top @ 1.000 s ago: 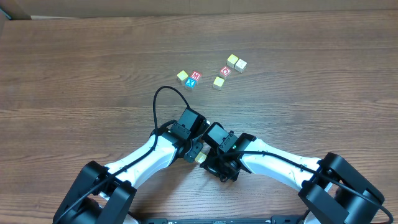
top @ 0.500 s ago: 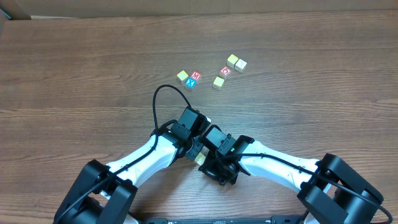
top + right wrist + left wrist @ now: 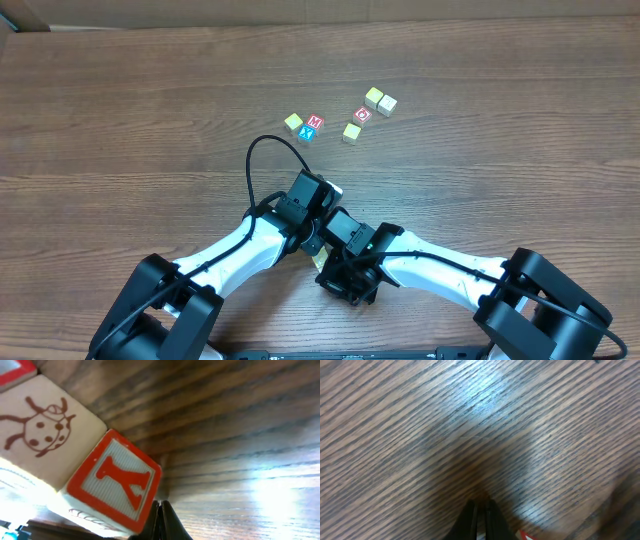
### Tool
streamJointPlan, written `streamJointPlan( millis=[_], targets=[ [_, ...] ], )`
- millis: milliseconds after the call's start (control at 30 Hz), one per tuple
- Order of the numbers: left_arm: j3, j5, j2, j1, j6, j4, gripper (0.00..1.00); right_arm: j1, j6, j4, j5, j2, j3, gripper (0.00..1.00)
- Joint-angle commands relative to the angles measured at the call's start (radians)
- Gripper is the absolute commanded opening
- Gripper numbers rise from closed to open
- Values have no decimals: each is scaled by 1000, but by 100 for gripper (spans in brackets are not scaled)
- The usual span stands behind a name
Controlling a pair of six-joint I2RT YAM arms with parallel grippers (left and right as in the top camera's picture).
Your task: Flip 5 blocks
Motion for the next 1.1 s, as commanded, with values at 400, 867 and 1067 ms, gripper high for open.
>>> streamJointPlan(
  millis=[400, 867, 1067],
  targets=[
    [-52, 234, 53, -58, -39, -40, 4, -10, -10, 76, 73, 11, 22, 4],
    [-52, 229, 53, -58, -39, -39, 4, -3, -1, 80, 74, 11, 22, 4],
    [-52, 210, 53, -53, -40, -43, 4, -3, 5, 69, 82, 11, 22, 4]
  ],
)
